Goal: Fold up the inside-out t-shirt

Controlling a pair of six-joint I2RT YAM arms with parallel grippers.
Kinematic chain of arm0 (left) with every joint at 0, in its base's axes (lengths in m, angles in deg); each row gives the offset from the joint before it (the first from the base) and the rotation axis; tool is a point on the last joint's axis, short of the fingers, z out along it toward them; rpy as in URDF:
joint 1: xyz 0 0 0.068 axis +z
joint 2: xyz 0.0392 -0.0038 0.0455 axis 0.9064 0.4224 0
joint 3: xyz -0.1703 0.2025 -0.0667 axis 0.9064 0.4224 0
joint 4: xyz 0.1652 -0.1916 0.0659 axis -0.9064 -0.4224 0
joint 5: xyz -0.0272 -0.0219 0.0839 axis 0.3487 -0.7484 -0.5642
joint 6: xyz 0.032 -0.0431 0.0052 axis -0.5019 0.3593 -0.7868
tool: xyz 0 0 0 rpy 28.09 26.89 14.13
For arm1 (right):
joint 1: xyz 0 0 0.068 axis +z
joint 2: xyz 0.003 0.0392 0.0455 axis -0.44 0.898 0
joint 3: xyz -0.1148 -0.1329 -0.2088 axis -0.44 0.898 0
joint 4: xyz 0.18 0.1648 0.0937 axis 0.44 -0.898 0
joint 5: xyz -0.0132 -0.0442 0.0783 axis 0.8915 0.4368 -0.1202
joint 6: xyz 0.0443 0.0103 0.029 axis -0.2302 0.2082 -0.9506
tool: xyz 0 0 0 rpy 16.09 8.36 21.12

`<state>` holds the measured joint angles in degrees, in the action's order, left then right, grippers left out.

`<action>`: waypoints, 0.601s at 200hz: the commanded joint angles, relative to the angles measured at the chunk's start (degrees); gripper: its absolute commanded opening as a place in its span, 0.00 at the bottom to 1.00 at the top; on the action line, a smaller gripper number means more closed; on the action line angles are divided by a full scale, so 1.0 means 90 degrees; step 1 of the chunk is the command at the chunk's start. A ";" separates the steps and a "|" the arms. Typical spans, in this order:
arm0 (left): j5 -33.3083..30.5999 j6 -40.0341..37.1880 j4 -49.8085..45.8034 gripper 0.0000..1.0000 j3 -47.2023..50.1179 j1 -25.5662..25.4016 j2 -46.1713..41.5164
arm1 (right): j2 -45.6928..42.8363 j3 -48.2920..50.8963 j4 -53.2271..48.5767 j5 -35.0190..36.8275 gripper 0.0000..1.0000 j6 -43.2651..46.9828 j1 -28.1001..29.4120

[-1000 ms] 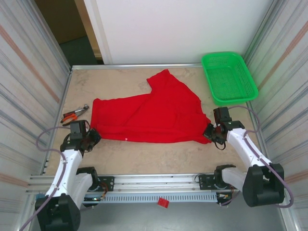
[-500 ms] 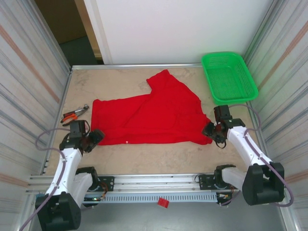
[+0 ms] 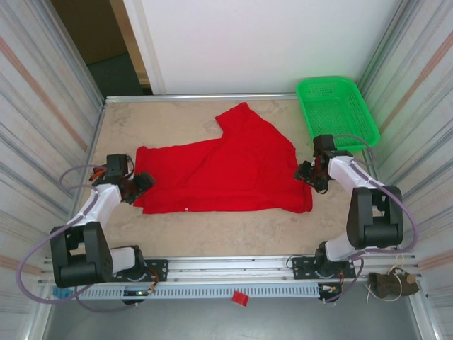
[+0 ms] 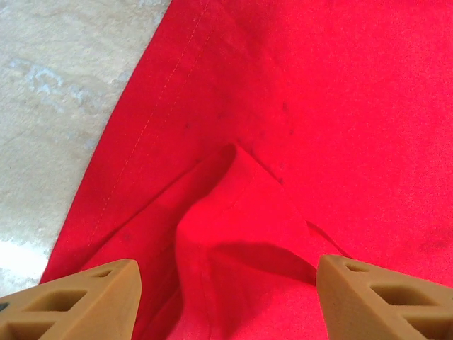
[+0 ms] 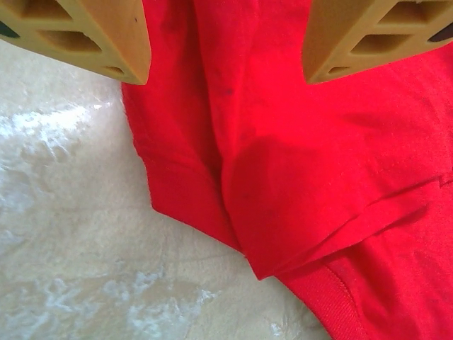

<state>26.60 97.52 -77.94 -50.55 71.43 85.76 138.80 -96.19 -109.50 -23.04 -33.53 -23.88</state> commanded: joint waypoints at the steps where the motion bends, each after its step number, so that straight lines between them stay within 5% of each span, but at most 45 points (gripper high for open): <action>1: -0.0114 -0.0402 0.0170 0.66 -0.0396 0.0068 0.0072 | 0.0201 -0.0133 0.0149 -0.0181 0.57 0.0061 -0.0017; 51: 0.0207 -0.0549 0.0109 0.67 -0.1153 0.0068 0.0539 | 0.0453 0.0157 0.0300 0.0244 0.55 -0.0477 -0.0017; 120: 0.0359 -0.0684 0.0074 0.68 -0.1705 0.0068 0.0651 | -0.1478 0.0755 -0.0283 0.0894 0.56 -0.1212 -0.0103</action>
<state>28.63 93.35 -76.89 -62.82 71.43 90.72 131.11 -88.56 -109.01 -17.53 -41.05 -24.50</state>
